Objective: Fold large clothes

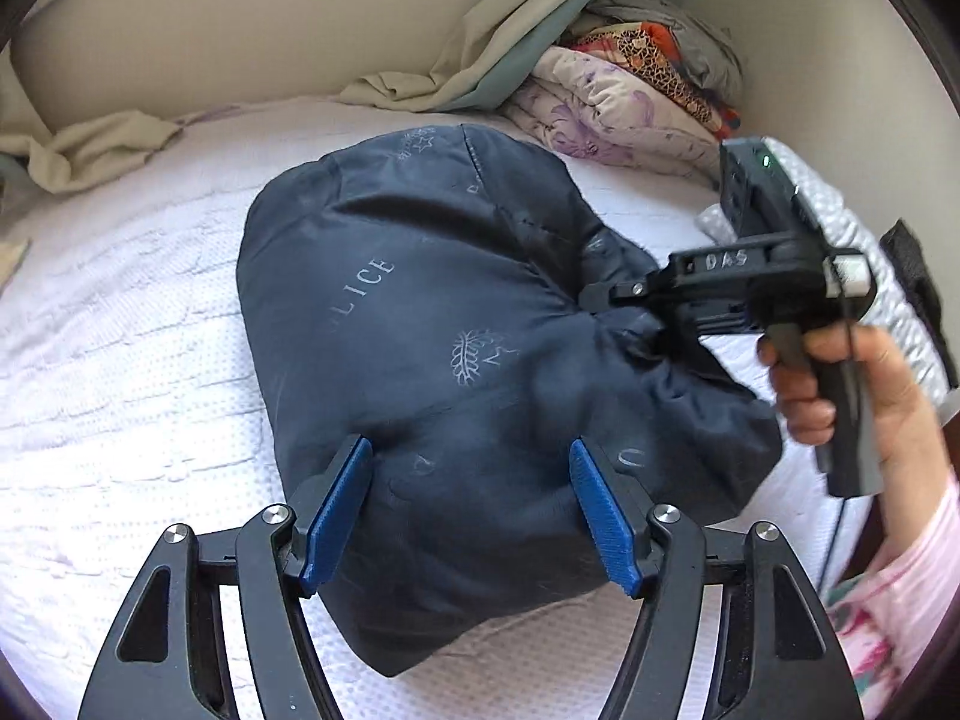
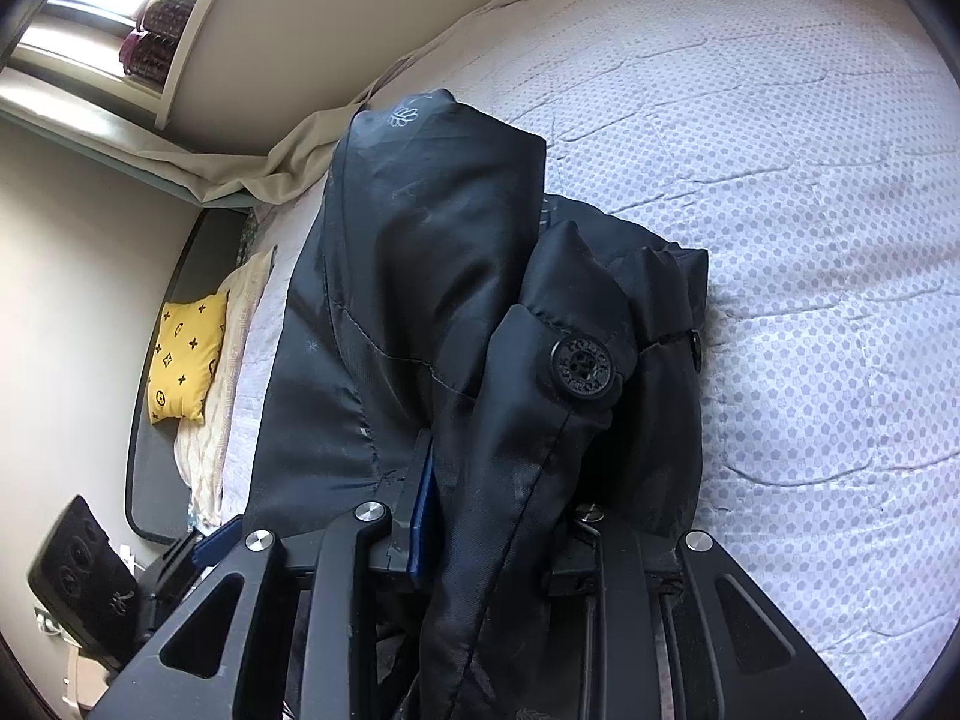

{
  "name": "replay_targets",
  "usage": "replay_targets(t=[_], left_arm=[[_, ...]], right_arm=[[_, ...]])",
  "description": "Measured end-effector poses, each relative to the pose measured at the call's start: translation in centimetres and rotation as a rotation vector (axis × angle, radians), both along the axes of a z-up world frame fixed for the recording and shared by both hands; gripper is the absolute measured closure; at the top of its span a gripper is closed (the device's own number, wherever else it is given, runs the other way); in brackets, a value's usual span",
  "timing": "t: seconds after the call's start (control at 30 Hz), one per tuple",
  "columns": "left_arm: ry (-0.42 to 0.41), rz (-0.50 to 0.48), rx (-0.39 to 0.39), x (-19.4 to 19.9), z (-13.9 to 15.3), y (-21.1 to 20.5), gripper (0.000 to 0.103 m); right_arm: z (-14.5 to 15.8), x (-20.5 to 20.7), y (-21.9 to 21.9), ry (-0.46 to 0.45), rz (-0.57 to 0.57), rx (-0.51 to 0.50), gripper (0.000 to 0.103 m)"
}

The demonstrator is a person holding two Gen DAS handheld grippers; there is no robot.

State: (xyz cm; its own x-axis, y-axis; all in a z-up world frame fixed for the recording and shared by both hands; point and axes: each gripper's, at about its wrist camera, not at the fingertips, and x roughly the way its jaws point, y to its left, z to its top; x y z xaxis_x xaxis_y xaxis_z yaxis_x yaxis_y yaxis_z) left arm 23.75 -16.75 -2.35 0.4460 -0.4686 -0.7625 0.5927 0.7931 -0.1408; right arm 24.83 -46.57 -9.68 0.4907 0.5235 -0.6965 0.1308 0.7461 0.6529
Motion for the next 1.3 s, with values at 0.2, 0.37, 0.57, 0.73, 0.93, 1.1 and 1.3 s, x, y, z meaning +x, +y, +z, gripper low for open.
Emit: replay_targets(t=[0.2,0.37,0.57,0.73,0.93,1.1,1.3], left_arm=[[-0.076,0.013,0.105,-1.6,-1.8,-1.8,0.029],[-0.092,0.009,0.122,-1.8,-2.2,-2.1,0.028],[-0.123,-0.005,0.146,-2.3,-2.5,-2.7,0.027],[-0.137,-0.034,0.173,-2.9,-2.6,-3.0,0.027],[-0.16,-0.068,0.192,-3.6,-3.0,-3.0,0.026],[-0.142,-0.087,0.161,-3.5,-3.1,-2.7,0.025],[-0.142,-0.097,0.16,-3.8,-3.3,-3.4,0.024]], right_arm=[[-0.5,0.1,-0.2,0.03,-0.031,0.01,0.065],[2.4,-0.6,-0.1,0.013,-0.08,-0.04,0.038],[9.8,-2.9,2.2,-0.26,-0.142,-0.311,0.057],[10.0,-1.8,7.0,-0.322,-0.025,-0.403,0.084],[5.4,1.4,7.8,-0.194,-0.034,-0.473,0.092],[3.1,3.4,8.4,-0.117,-0.008,-0.534,0.096],[-0.3,4.4,8.4,-0.06,0.024,-0.596,0.101]])
